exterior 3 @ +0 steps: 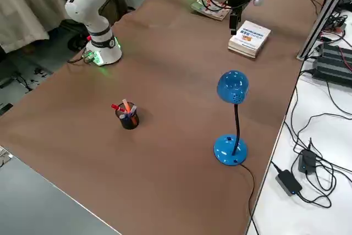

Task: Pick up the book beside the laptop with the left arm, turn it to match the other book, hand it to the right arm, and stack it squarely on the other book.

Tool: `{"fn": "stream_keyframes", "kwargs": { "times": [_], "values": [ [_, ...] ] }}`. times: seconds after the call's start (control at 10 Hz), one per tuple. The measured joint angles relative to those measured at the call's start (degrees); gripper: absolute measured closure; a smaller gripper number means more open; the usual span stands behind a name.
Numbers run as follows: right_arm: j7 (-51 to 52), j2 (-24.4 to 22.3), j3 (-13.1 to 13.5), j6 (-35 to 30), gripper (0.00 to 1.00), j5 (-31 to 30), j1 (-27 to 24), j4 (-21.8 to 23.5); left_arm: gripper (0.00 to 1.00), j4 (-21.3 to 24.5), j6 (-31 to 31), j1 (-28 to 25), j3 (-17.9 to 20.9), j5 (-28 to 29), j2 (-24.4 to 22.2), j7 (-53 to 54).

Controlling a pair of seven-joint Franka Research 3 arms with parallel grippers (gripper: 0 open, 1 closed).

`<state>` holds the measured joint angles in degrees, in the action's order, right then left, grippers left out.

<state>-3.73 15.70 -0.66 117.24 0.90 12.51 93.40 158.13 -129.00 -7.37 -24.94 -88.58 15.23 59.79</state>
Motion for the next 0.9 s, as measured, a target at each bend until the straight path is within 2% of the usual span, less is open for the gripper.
{"fn": "stream_keyframes", "kwargs": {
  "times": [0.3,0.5,0.6,0.9],
  "values": [
    [0.0,0.0,0.0,0.0,0.00,0.0,0.0,0.0,0.11,-1.6,0.0,0.0,-0.3,-0.3,1.8,0.1],
    [0.0,0.0,0.1,0.0,0.00,0.0,0.0,0.0,0.20,-2.9,-0.1,-0.3,-0.3,-0.4,1.9,0.1],
    [0.0,0.0,0.1,0.0,0.00,0.0,0.0,0.0,0.38,-3.3,-0.2,-0.4,-0.2,-0.4,1.9,0.1],
    [0.0,0.0,0.1,0.0,0.00,0.0,0.0,0.0,0.83,-3.6,-0.3,-0.4,-0.2,-0.4,1.9,0.3]
  ]
}}
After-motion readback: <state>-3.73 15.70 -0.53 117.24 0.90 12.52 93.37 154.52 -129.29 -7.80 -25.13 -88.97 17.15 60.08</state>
